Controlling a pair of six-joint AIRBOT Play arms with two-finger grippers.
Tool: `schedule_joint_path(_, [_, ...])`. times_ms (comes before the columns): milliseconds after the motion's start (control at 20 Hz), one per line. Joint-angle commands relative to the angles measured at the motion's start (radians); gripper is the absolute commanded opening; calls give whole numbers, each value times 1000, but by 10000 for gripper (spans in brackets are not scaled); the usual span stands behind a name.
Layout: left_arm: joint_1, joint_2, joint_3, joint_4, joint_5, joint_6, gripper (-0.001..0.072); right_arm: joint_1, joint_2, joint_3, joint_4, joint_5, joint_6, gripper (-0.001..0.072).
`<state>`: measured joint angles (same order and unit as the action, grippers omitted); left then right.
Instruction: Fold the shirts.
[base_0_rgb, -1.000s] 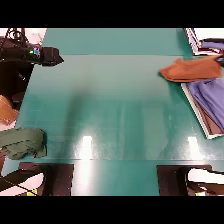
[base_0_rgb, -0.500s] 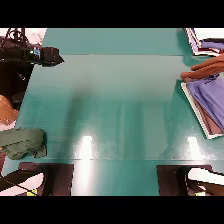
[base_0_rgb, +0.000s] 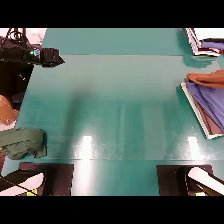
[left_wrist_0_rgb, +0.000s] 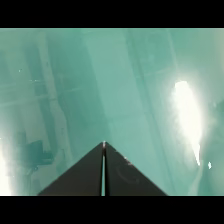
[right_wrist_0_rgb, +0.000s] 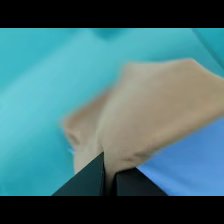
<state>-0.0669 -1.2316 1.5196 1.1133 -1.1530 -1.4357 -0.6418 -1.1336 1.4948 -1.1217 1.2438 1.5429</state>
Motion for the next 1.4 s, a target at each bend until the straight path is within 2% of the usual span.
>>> schedule_joint_path(0, [0, 0, 0, 0, -2, 4, 24, -85, 123, -199, -82, 27, 5, 24])
schedule_joint_path(50, [0, 0, 0, 0, -2, 4, 24, -108, 145, -247, -87, 35, 4, 32])
schedule_joint_path(100, [0, 0, 0, 1, -5, 4, 24, -137, 161, -291, -87, 49, 2, 173])
schedule_joint_path(150, [0, 0, 0, 0, -10, 4, 24, -164, 174, -328, -86, 51, 1, 399])
schedule_joint_path(200, [0, 0, 0, 0, -12, 5, 24, -191, 183, -357, -84, 58, 1, 542])
schedule_joint_path(250, [0, 0, 0, 1, -11, 5, 25, -209, 188, -366, -71, 76, 1, 554])
schedule_joint_path(400, [0, 0, 0, 0, -10, 4, 24, -175, 190, -339, 90, 117, -63, 553])
schedule_joint_path(500, [0, 0, 0, 0, -5, 3, 24, -56, 190, -305, 160, 117, -64, 553])
schedule_joint_path(900, [0, 0, 0, 0, 29, 0, 24, 570, 189, -278, 150, -44, -64, 532])
schedule_joint_path(1050, [0, 0, 0, 0, 59, 0, 25, 709, 189, -278, 150, -83, -70, 54])
schedule_joint_path(1100, [0, 0, 0, 0, 66, 0, 24, 739, 189, -278, 150, -85, -72, 23])
schedule_joint_path(1350, [0, 0, 0, 0, 72, 0, 25, 782, 189, -278, 153, -82, -71, 22])
